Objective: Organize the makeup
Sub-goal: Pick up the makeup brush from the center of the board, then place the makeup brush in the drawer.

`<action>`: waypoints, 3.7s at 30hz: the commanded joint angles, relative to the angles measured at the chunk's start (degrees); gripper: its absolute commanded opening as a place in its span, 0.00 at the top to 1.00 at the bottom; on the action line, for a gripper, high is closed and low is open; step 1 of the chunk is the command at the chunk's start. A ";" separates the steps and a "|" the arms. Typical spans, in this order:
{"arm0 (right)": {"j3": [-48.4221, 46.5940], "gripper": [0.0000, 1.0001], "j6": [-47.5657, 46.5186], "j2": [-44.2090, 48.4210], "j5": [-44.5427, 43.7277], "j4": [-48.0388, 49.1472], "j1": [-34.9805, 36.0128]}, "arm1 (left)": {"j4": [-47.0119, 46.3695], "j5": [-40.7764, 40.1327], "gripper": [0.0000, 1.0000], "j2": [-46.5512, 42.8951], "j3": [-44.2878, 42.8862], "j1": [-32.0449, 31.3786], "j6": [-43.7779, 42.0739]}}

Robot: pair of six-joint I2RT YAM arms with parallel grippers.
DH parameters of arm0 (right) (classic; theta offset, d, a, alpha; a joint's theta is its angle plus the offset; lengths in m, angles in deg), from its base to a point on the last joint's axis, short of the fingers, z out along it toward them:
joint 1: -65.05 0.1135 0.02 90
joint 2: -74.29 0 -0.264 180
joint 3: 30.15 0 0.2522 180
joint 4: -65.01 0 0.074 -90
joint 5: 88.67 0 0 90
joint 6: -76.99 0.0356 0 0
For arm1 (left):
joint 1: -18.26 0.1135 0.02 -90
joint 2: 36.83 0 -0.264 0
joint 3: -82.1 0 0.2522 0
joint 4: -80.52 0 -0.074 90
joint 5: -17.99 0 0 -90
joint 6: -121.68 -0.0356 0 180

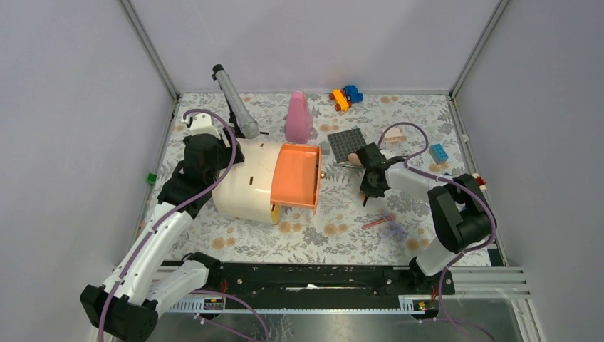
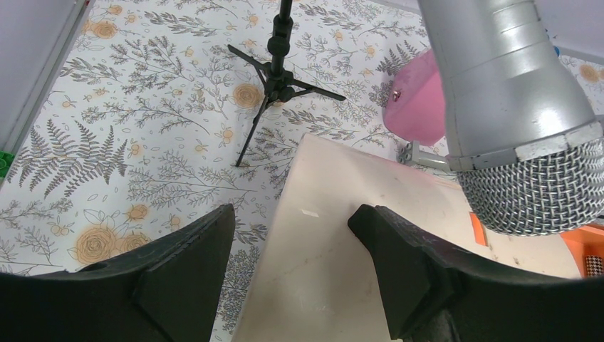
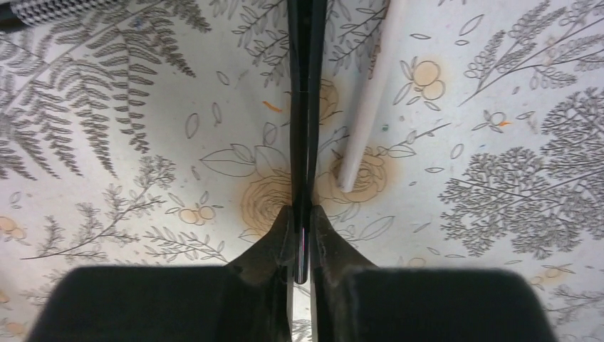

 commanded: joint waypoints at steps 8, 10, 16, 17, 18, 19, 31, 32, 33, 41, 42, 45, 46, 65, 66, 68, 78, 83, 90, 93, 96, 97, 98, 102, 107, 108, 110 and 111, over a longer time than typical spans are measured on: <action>-0.53 1.00 -0.46 8.21 -1.27 0.11 1.61 | 0.33 1.21 0.25 0.12 1.05 0.23 -1.15; 0.17 1.00 -0.21 13.28 -0.73 1.21 1.73 | 0.25 1.03 0.25 0.07 1.09 0.21 -1.15; 1.72 1.00 1.83 30.26 4.47 8.66 2.24 | 0.22 0.90 0.25 0.16 1.00 0.21 -1.15; 1.06 1.00 2.16 31.39 6.66 9.94 2.65 | 0.22 0.85 0.25 0.20 0.96 0.21 -1.15; 0.51 1.00 2.56 32.18 9.53 11.45 3.28 | 0.32 0.80 0.26 0.17 0.92 0.22 -1.18; 0.03 1.00 3.15 32.94 11.34 13.46 4.34 | 0.27 0.80 0.26 0.12 0.91 0.21 -1.16; -10.95 1.00 10.19 26.88 9.66 25.14 24.21 | 0.28 0.03 0.26 -0.04 1.09 0.21 -1.15; -11.50 1.00 11.08 25.94 8.62 24.53 24.88 | 0.30 0.11 0.26 0.03 1.09 0.21 -1.15; -11.94 1.00 11.60 25.15 7.66 23.86 25.54 | 0.31 0.16 0.26 -0.07 1.09 0.21 -1.15; -19.87 1.00 10.58 18.89 1.73 11.27 29.48 | 0.25 0.39 0.26 0.16 1.00 0.21 -1.15; -21.04 1.00 10.10 18.03 1.22 9.64 29.74 | 0.30 0.27 0.26 0.16 1.04 0.21 -1.15; -24.80 0.97 8.64 15.23 0.40 5.03 30.34 | 0.27 0.14 0.25 -0.09 1.09 0.21 -1.18; -25.77 0.96 8.23 14.46 0.25 3.85 30.58 | 0.25 0.16 0.25 -0.10 1.09 0.22 -1.16; -24.93 0.56 5.85 18.93 -6.84 2.27 31.50 | 0.36 0.32 0.25 -0.10 1.09 0.21 -1.19; -25.19 0.56 5.50 19.29 -8.20 1.45 31.54 | 0.34 0.27 0.25 -0.10 1.09 0.21 -1.18; -27.04 0.55 4.33 18.83 -10.05 -1.24 31.60 | 0.24 0.40 0.25 -0.02 1.09 0.21 -1.15; -52.54 0.57 -2.77 -1.07 -12.14 -19.87 31.94 | 0.33 0.48 0.25 -0.17 1.09 0.21 -1.24; -68.44 0.57 1.20 -12.76 -22.79 -35.33 33.56 | 0.33 0.70 0.25 -0.53 1.09 0.21 -1.18; -90.34 0.57 8.33 -27.77 -32.37 -57.15 35.40 | 0.33 1.36 0.25 -1.06 1.09 0.21 -1.00; -87.92 0.57 10.41 -27.50 -33.21 -57.67 35.41 | 0.33 1.58 0.25 -1.23 1.13 0.21 -0.98; -83.00 0.57 12.43 -25.77 -33.90 -56.62 35.41 | 0.30 1.85 0.25 -1.25 1.18 0.22 -0.89; -81.57 0.56 12.72 -25.22 -33.90 -55.98 35.35 | 0.33 1.97 0.25 -1.24 1.18 0.21 -0.89; -80.50 0.56 12.87 -24.70 -33.82 -55.44 35.33 | 0.30 2.12 0.25 -1.28 1.18 0.21 -0.89; -78.51 0.53 13.10 -24.34 -33.18 -53.96 35.26 | 0.33 2.16 0.25 -1.41 1.17 0.21 -0.89; -76.75 0.51 13.97 -24.28 -32.55 -53.97 34.60 | 0.34 1.94 0.25 -1.77 1.25 0.21 -0.89; -76.23 0.51 14.27 -24.23 -32.50 -54.02 34.49 | 0.33 1.99 0.25 -1.77 1.26 0.21 -0.89; -74.73 0.51 14.48 -23.69 -31.82 -53.26 34.09 | 0.28 2.14 0.25 -1.77 1.21 0.21 -0.89; -73.79 0.52 14.42 -23.28 -31.33 -52.47 33.95 | 0.29 2.16 0.25 -1.77 1.19 0.21 -0.86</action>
